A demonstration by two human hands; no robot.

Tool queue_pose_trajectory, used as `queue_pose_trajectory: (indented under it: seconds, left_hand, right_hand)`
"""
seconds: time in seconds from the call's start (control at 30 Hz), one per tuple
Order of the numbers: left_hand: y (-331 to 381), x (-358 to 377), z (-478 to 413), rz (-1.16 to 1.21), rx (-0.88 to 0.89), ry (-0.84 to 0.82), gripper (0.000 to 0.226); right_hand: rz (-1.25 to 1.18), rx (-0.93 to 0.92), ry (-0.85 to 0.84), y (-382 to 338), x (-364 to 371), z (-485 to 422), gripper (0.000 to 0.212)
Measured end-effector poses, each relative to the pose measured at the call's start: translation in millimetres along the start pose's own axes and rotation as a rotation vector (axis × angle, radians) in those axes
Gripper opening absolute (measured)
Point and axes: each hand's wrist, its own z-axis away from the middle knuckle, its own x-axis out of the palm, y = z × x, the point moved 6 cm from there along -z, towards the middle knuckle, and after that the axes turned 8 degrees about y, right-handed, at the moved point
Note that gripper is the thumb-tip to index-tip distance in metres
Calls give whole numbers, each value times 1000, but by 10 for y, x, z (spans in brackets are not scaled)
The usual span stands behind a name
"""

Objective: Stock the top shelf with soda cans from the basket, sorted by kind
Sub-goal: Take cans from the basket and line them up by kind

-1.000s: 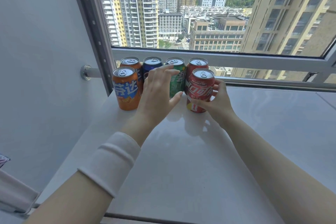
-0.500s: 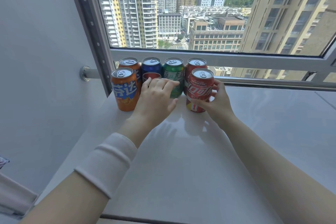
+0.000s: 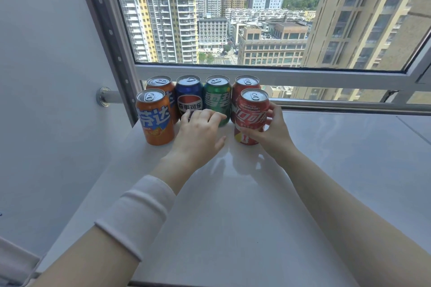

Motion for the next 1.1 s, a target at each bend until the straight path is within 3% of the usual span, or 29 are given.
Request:
queue_pose_trajectory:
  seconds: [0.23,0.4,0.83,1.1]
  left_hand:
    - [58,51,37,-9,0,-60,49]
    - [131,62,152,-38,-8,-108,52]
    - [1056,-400,1192,7,-100,-144,51]
    - [1923,-701,2107,-4,-125,-155,54]
  right_hand:
    - [0,24,-24,36,2,10,82]
    - [100,49,-22,98,-103,135,107]
    - [703,-223,-120,-213,-943,1523,77]
    - [866,-312,-163,-181,-1639,2683,71]
